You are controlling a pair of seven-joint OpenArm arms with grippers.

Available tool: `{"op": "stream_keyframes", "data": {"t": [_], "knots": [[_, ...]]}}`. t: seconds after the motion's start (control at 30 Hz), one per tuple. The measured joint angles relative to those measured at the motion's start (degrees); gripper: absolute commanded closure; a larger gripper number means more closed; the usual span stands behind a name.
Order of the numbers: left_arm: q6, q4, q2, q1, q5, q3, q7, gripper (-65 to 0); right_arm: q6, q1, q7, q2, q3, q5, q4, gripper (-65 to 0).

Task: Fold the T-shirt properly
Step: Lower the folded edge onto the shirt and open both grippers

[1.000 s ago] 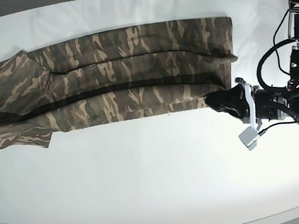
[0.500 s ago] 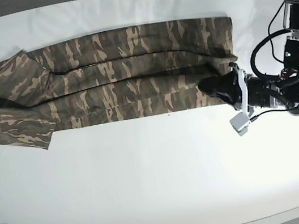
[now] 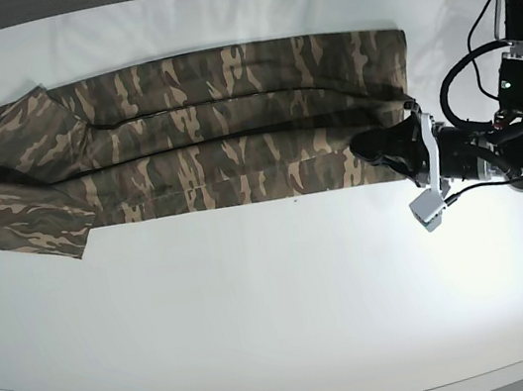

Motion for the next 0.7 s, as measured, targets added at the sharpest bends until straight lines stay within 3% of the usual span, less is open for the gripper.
{"op": "stream_keyframes", "data": {"t": [0.3, 0.47, 0.57, 0.7], "knots": [[0.0, 0.0, -1.0, 0.0, 0.0, 0.0, -0.1, 0.0, 0.0, -0.7, 0.0, 0.6, 0.0, 0.0, 0.0, 0.0], [0.0, 0.1, -0.9, 3.5, 0.3, 0.0, -0.3, 0.0, 0.0, -5.8, 0.4, -0.3, 0.1, -1.3, 0.1, 0.0], [0.0, 0.0, -0.8, 6.1, 4.2, 0.0, 0.0, 0.0, 0.0, -8.0, 1.0, -0.9, 0.1, -5.3, 0.0, 0.0], [0.0, 0.0, -0.8, 5.8, 10.6, 0.0, -2.7, 0.0, 0.0, -7.4, 3.4, -0.7, 0.1, -5.6, 0.0, 0.0]]}}
